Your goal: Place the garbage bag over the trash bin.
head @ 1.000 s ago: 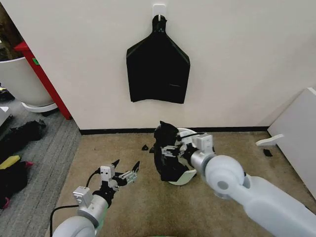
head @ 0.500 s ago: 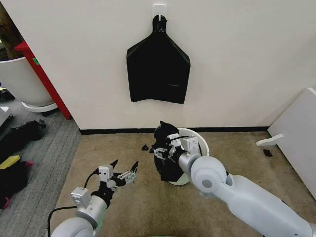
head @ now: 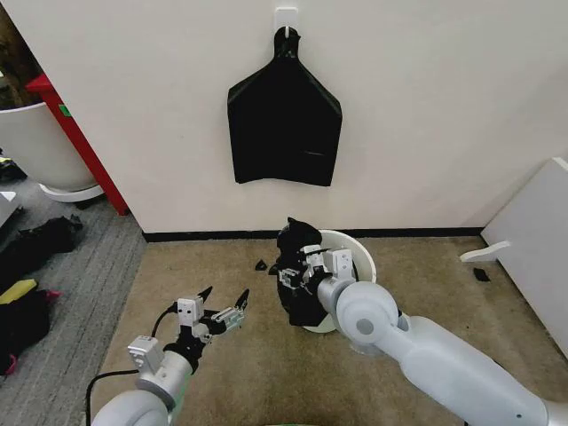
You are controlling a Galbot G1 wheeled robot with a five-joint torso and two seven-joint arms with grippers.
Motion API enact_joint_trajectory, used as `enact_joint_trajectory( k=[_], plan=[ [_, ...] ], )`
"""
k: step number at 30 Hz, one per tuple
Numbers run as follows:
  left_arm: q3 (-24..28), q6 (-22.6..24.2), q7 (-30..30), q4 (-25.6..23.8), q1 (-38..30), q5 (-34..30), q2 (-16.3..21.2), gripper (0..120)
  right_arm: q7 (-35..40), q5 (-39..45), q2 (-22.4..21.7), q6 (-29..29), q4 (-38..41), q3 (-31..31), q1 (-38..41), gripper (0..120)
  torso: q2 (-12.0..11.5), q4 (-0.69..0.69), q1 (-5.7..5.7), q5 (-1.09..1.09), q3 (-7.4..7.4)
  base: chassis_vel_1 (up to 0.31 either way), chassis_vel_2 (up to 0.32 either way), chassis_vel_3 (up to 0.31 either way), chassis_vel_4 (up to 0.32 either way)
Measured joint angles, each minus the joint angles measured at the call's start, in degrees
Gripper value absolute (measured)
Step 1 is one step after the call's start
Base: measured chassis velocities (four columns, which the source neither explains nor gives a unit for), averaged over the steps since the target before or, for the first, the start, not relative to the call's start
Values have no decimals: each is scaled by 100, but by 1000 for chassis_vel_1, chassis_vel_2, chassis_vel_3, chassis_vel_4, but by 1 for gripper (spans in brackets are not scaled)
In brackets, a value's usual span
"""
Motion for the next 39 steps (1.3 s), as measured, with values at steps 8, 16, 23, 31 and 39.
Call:
enact_joint_trajectory(
  k=[8, 16, 23, 31, 39],
  plan=[
    [-4, -10, 4, -2, -11, -8, 15, 100, 25, 17, -33, 27, -24, -21, -25, 43, 0, 0, 0, 0, 0, 0, 0, 0, 0],
    [-10, -16, 5, -12, -12, -15, 17, 100, 26, 13, -50, 47, -68, -29, -33, 38, 0, 0, 0, 0, 0, 0, 0, 0, 0],
    [-13, -20, 6, -16, -24, -18, 22, 100, 26, 8, -65, 94, -111, -30, -48, 20, 0, 0, 0, 0, 0, 0, 0, 0, 0],
    [-21, -26, 6, -18, -30, -21, 12, 100, 24, 3, -67, 158, -185, -18, -92, 0, 0, 0, 0, 1, 0, 0, 0, 0, 0],
    [-36, -34, 17, -15, -42, -30, -1, 100, 125, 82, -66, 284, -142, 53, -17, 0, 0, 0, 0, 1, 0, 0, 0, 0, 0]
  ],
)
